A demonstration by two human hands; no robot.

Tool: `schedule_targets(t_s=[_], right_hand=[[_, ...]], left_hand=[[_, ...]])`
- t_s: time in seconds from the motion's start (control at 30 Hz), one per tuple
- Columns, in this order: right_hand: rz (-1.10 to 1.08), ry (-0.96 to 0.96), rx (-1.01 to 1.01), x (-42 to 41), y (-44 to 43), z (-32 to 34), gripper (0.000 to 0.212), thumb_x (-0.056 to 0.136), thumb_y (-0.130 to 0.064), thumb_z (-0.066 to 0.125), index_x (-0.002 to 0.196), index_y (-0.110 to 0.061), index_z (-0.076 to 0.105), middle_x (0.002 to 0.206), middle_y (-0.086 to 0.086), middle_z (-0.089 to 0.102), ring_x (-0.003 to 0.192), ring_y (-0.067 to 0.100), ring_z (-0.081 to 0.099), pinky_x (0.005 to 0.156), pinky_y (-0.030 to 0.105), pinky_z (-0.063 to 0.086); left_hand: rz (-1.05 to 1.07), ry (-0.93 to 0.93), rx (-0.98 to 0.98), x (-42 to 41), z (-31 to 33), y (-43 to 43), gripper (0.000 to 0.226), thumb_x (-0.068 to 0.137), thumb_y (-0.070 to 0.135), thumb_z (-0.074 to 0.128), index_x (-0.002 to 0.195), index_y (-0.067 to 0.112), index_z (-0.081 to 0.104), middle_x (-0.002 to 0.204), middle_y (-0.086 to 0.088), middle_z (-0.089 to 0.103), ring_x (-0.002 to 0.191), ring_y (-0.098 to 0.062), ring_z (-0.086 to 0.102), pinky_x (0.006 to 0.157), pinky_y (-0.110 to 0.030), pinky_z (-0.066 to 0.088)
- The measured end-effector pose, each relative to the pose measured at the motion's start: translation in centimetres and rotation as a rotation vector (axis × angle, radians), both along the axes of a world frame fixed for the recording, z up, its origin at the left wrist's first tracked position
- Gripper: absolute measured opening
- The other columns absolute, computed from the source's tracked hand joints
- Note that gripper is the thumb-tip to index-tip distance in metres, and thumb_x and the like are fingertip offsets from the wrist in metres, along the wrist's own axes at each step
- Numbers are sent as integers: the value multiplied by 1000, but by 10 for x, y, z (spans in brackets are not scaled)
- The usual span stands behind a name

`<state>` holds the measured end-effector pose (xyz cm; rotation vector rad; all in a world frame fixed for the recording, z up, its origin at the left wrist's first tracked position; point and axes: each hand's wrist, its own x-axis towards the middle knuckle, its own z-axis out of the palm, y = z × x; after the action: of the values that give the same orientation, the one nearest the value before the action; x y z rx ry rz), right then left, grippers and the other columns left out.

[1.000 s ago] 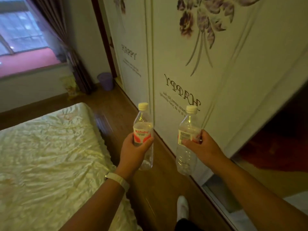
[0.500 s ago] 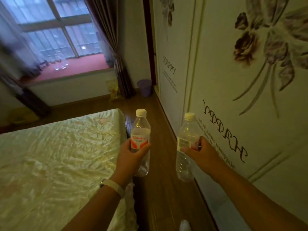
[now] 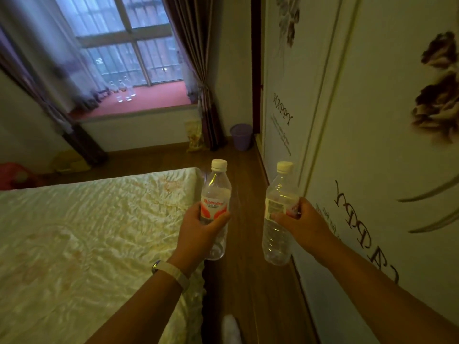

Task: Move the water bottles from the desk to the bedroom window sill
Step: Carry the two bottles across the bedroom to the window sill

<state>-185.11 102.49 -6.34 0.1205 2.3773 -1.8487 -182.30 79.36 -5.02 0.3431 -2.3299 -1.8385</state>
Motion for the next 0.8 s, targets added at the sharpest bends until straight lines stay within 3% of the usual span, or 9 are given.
schedule_targets(t_s=[0.13, 0.33, 0.53, 0.67, 0.8], right_hand=[[23, -38, 25, -43, -12, -10, 48, 82, -33, 77, 123, -26, 53, 111, -4, 65, 98, 13, 63, 72, 26, 51], [17, -44, 53, -134, -44, -14, 47, 82, -31, 77, 122, -22, 54, 108, -3, 66, 97, 14, 65, 75, 27, 53], [39, -30, 92, -232, -86, -7, 49, 83, -30, 76, 124, -19, 53, 111, 1, 64, 99, 16, 64, 75, 26, 52], [44, -20, 74, -277, -107, -4, 48, 83, -30, 76, 124, -20, 53, 110, -1, 64, 100, 16, 63, 74, 24, 52], [44, -34, 56, -318, -116, -4, 51, 81, -29, 77, 125, -18, 54, 112, 1, 65, 103, 19, 65, 84, 36, 57]], left_hand=[[22, -15, 9, -41, -12, -11, 24, 80, 18, 80, 100, 20, 66, 90, 5, 72, 72, 2, 70, 58, -13, 54], [38, -58, 38, -127, -29, -46, 28, 81, 21, 79, 104, 21, 65, 94, 5, 72, 82, -7, 70, 63, -16, 54], [37, -53, 53, -224, -28, -89, 36, 82, 25, 77, 114, 18, 63, 101, 3, 71, 90, -11, 69, 79, -32, 58], [22, -24, 33, -275, -21, -111, 28, 82, 26, 78, 105, 28, 61, 99, 5, 71, 89, -10, 70, 79, -31, 59], [28, -19, 31, -313, -18, -121, 27, 83, 26, 77, 105, 27, 61, 100, 3, 71, 90, -11, 69, 75, -28, 57]])
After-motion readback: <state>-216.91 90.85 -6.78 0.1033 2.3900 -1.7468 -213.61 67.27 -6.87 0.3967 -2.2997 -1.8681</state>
